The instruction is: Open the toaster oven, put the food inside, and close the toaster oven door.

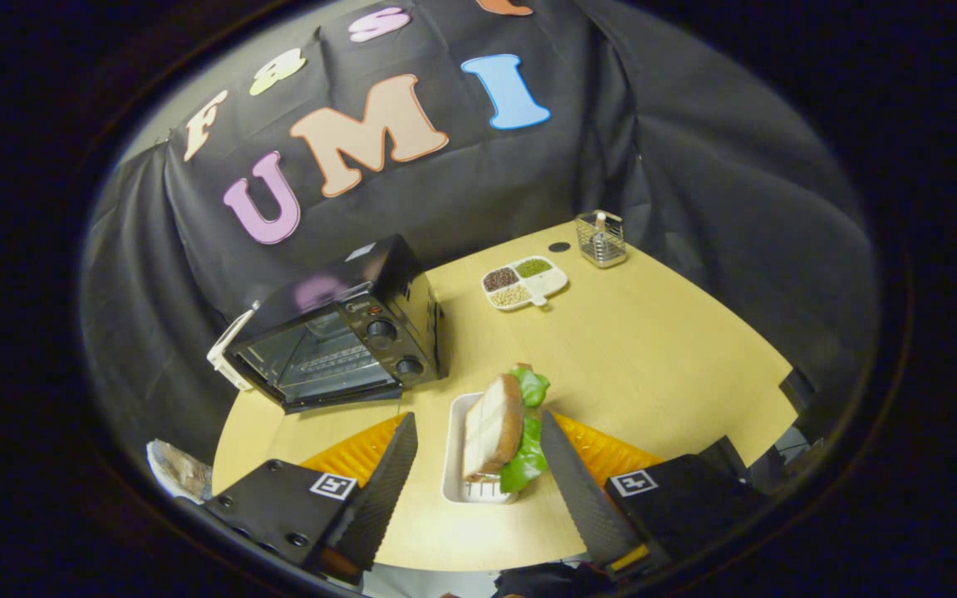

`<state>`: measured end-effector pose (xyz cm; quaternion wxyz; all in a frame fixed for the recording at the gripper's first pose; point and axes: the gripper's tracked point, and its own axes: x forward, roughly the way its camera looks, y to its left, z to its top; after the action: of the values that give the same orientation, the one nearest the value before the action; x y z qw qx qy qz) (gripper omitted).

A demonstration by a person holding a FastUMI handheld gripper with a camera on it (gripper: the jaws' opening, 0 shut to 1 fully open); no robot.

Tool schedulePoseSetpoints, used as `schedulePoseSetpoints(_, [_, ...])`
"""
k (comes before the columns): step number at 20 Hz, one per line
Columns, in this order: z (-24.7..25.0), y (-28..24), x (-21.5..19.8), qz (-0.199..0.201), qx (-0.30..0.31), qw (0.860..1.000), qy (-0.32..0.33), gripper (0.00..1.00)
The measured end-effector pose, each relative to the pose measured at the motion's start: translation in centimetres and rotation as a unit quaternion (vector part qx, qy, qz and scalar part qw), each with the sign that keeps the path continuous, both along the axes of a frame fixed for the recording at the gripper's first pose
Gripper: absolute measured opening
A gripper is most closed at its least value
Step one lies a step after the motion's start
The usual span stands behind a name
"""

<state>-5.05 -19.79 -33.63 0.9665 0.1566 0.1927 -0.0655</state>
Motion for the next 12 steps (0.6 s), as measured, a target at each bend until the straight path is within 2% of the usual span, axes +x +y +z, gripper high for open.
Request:
schedulePoseSetpoints(3, [-2.0,-0.8,0.8,0.01,0.029,0.999,0.011,0.95])
schedulePoseSetpoints(6, [-4.1,-0.8,1.8,0.027,0.028,0.999,0.017,0.94])
schedulePoseSetpoints(12, [-5.8,-0.4,3.8,0.04,0.053,0.998,0.014,0.65])
